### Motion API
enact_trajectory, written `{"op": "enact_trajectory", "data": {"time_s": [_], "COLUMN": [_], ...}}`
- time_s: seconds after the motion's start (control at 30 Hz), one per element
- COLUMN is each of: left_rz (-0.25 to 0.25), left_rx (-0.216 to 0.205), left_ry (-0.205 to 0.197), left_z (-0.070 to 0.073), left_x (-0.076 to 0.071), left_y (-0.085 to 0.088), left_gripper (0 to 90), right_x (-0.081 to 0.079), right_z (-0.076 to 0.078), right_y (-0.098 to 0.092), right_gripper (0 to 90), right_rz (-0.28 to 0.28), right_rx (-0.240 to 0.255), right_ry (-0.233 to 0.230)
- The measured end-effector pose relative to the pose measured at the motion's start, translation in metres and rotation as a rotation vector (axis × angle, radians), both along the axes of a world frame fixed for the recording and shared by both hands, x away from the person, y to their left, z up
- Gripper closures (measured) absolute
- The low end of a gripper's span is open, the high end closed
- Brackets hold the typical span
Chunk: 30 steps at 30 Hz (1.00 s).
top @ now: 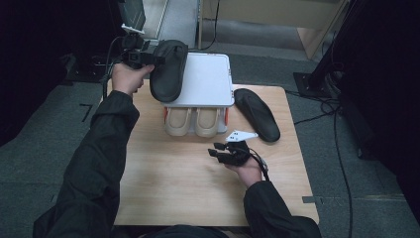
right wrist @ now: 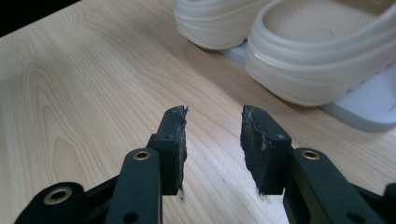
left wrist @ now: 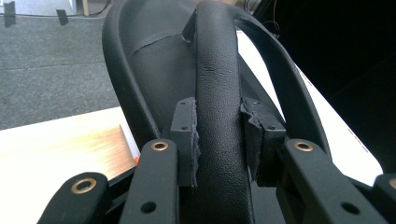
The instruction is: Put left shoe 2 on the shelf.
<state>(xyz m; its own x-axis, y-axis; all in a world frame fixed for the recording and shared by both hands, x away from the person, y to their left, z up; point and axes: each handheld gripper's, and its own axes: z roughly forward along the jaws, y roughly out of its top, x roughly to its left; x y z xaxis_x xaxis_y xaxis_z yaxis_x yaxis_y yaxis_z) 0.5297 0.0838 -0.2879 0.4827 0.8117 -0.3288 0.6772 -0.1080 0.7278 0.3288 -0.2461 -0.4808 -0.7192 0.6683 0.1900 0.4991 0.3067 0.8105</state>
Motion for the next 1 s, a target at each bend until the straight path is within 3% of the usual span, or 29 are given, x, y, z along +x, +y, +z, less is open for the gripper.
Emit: {"op": "enact_trajectory", "data": {"time_s": [0.33, 1.0], "left_rz": [-0.022, -0.025], "left_rx": [-0.008, 0.007], "left_ry": [0.015, 0.028], "left_z": [-0.012, -0.027], "left_x": [0.006, 0.006], "left_y": [-0.020, -0.035], "left_gripper": [68.3, 68.1], "right_x": [-0.007, -0.007], "right_z": [0.001, 0.001], "right_y": [-0.014, -0.016], "right_gripper": [60.4, 60.4], "right_rz": [-0.050, -0.057], "right_rx": [0.010, 0.009], "right_ry": [-0.001, -0.010]}}
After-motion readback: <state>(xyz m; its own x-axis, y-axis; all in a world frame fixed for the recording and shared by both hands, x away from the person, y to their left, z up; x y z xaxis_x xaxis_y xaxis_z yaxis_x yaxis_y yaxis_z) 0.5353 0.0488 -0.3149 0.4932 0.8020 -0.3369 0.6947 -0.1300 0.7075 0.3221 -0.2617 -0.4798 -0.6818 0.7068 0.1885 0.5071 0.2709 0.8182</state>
